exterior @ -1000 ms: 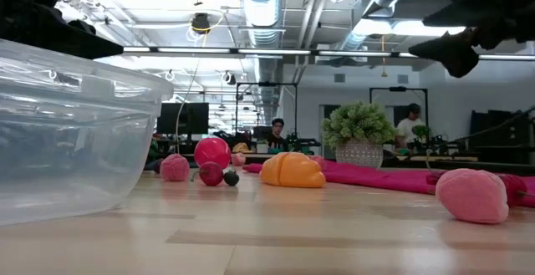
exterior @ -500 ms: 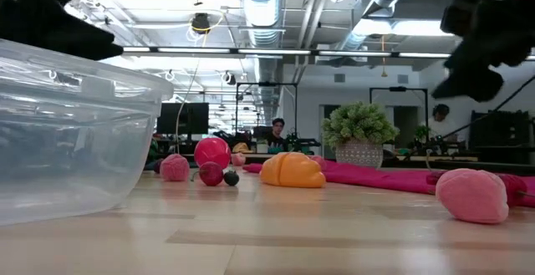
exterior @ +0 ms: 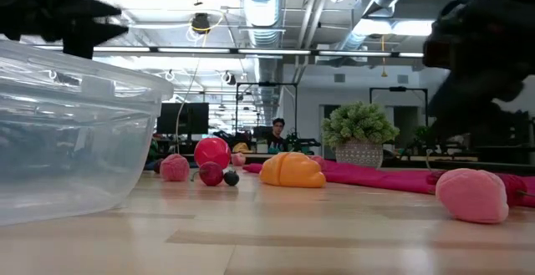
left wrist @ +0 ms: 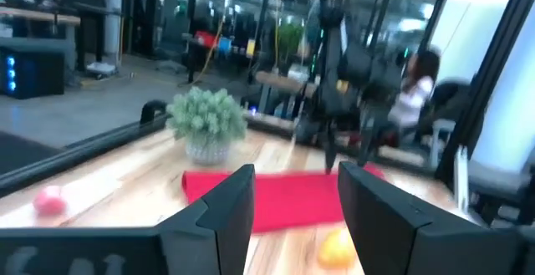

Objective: Pick and placing Produce into tupperware
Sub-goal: Put the cherry into the transparent bin

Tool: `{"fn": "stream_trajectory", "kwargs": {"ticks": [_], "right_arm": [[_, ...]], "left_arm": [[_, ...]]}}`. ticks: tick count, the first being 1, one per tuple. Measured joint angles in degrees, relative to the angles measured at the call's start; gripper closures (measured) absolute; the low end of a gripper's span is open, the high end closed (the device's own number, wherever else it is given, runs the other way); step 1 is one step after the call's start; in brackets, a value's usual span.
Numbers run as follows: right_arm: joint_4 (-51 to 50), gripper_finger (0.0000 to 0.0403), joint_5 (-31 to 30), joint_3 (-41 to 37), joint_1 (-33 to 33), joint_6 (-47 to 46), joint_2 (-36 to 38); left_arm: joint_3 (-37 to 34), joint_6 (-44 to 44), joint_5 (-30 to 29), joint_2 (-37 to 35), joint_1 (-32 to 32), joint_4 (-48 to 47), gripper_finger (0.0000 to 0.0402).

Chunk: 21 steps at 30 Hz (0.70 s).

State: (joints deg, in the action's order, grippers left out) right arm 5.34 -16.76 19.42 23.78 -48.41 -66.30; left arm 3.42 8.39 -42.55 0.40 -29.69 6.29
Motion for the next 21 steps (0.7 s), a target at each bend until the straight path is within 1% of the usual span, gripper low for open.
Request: {"fn": "stream_trajectory", "kwargs": {"ticks": [2,4,7,11,21], "right_arm": [[3.49,0.0101,-0.05,0.02,-0.65,0.2,-2.35],[4.52,0.0101,-0.02,0.02,-1.15,-0.12,-4.12],[4.47,0.0101,0.02,0.0,-1.8,-1.38,-6.32],[4.54,0.0101,0.33,0.0,-1.68,-3.74,-8.04],[5.6,0.0102,0.13,0.0,2.07,-8.77,-8.01]], "left_arm": [[0.13,-3.78,0.63,-0.06,0.0,4.81,0.0239],[0.14,-4.62,3.14,-0.05,0.02,6.28,0.0239],[0.12,-8.34,3.64,-0.06,0.04,9.21,0.0239],[0.15,-9.38,3.28,-0.02,0.07,9.36,0.0239],[0.15,-9.67,3.19,-0.02,0.07,9.72,0.0239]]}}
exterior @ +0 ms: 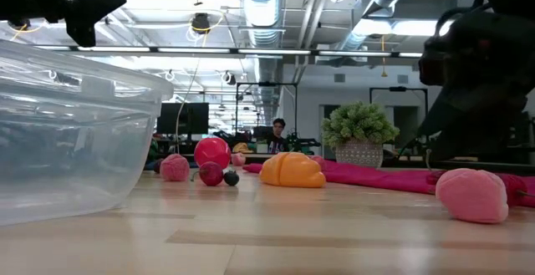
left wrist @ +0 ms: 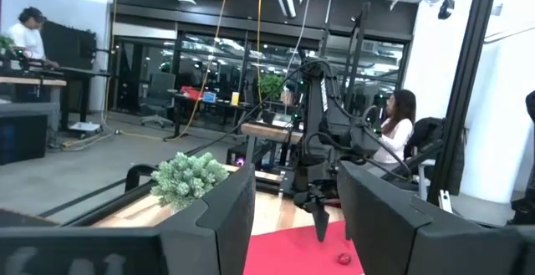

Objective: Pick and placing Produce into tupperware
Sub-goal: Put the cherry into the transparent bin

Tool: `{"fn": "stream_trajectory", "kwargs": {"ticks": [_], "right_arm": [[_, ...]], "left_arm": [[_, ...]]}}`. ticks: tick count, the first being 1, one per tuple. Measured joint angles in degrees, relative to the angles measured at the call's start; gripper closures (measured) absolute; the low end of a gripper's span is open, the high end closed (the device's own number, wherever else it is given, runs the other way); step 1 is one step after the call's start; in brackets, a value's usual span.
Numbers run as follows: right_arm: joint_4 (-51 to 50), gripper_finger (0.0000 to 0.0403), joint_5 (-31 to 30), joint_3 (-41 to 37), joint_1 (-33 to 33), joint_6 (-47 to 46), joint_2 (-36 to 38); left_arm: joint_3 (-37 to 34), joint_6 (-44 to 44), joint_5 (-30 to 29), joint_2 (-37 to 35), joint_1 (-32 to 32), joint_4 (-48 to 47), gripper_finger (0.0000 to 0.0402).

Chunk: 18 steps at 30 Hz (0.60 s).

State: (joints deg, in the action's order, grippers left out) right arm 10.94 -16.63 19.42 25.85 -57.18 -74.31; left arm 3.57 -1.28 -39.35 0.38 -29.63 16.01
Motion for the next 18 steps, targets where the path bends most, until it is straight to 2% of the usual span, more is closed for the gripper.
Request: {"fn": "stream_trajectory", "kwargs": {"ticks": [5,13,18], "right_arm": [[0.27,0.0125,-0.21,0.0,0.42,-0.44,-0.06],[0.28,0.0212,-0.17,0.0,0.42,0.12,-0.06],[0.25,0.0249,0.03,-0.01,0.64,0.12,-0.06]], "left_arm": [[0.02,0.85,-0.01,0.0,0.0,-0.57,0.0239],[0.04,3.67,-0.11,0.0,0.0,-2.83,0.0239],[0.07,4.9,-0.1,0.0,0.0,-3.61,0.0239]]}}
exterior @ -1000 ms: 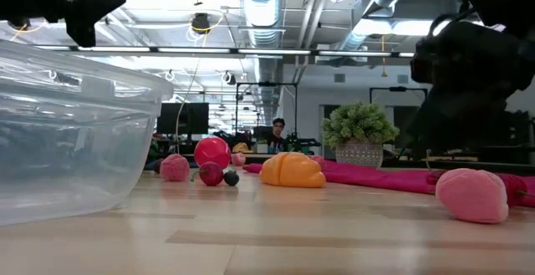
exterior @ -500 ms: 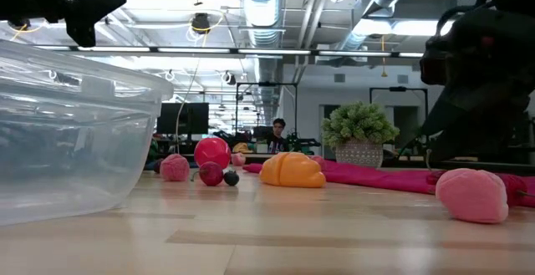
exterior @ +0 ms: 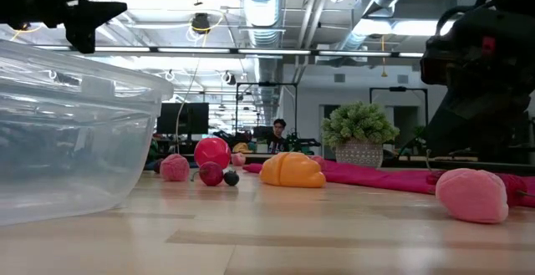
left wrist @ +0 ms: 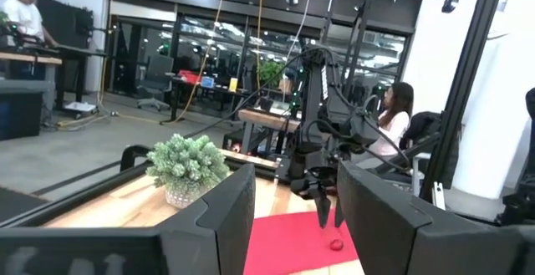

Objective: Pick and placing Produce into tupperware
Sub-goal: Put the cherry into the transparent bin

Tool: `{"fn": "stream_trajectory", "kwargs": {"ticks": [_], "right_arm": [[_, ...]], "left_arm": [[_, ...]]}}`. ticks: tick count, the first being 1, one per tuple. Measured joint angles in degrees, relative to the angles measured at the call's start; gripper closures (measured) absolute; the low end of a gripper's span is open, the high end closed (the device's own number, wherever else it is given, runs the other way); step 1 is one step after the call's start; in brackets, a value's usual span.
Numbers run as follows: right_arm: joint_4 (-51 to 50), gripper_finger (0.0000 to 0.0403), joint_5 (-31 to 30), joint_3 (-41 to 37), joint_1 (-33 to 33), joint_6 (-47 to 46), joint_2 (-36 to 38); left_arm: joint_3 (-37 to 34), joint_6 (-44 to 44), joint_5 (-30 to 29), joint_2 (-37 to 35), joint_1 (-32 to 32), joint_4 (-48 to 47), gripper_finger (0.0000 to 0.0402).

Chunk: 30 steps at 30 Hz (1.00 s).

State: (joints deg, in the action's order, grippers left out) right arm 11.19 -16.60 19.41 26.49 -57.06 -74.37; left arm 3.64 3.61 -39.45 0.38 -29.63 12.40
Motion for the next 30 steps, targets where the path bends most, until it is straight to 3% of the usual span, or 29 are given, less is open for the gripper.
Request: {"fn": "stream_trajectory", "kwargs": {"ticks": [16,30], "right_arm": [[-0.05,0.0274,0.22,-0.01,0.17,-0.37,0.0],[-0.16,0.0352,-0.24,-0.01,0.01,0.33,0.0]], "left_arm": [[0.0,0.24,0.01,0.0,0.0,-0.04,0.0239],[0.02,0.27,0.01,0.0,0.0,-0.04,0.0239]]}}
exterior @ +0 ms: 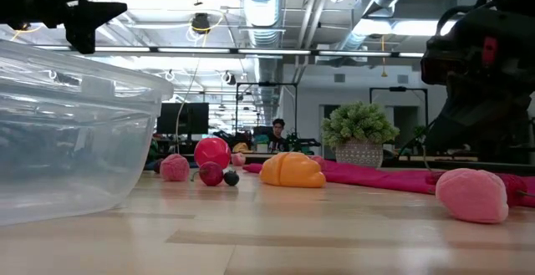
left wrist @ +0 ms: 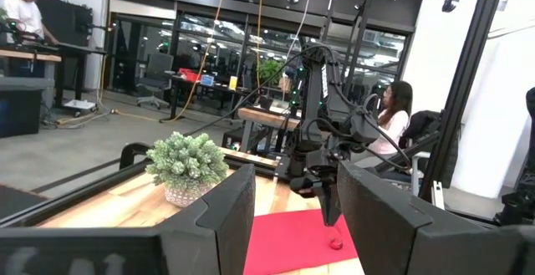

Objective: Pick and placing Produce into tupperware
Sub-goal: Put the cherry into the transparent bin

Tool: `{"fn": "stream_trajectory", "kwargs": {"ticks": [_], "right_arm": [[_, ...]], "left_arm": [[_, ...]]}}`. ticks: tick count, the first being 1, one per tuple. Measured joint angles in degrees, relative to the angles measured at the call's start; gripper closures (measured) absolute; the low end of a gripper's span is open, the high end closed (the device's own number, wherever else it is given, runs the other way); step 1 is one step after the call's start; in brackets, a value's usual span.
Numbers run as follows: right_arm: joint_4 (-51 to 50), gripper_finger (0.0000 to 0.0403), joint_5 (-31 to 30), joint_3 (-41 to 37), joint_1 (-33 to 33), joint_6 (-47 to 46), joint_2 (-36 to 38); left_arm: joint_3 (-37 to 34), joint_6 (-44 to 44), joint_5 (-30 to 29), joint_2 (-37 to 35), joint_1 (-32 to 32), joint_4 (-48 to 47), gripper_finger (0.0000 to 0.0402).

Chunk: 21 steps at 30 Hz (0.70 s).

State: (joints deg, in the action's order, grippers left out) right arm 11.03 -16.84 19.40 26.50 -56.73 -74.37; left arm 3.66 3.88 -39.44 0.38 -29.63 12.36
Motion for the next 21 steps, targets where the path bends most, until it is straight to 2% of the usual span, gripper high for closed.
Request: {"fn": "stream_trajectory", "kwargs": {"ticks": [8,15,21], "right_arm": [[0.04,0.0391,-0.18,-0.02,0.0,0.15,0.0],[0.19,0.0379,-1.19,-0.02,0.0,-0.24,0.0],[0.4,0.0392,-1.38,-0.02,-0.79,0.18,0.0]], "left_arm": [[0.0,0.0,-0.12,0.0,-0.01,0.0,0.0239],[0.0,-0.07,-0.57,0.0,-0.01,0.01,0.0239],[0.0,-0.09,-0.72,0.0,-0.01,0.04,0.0239]]}}
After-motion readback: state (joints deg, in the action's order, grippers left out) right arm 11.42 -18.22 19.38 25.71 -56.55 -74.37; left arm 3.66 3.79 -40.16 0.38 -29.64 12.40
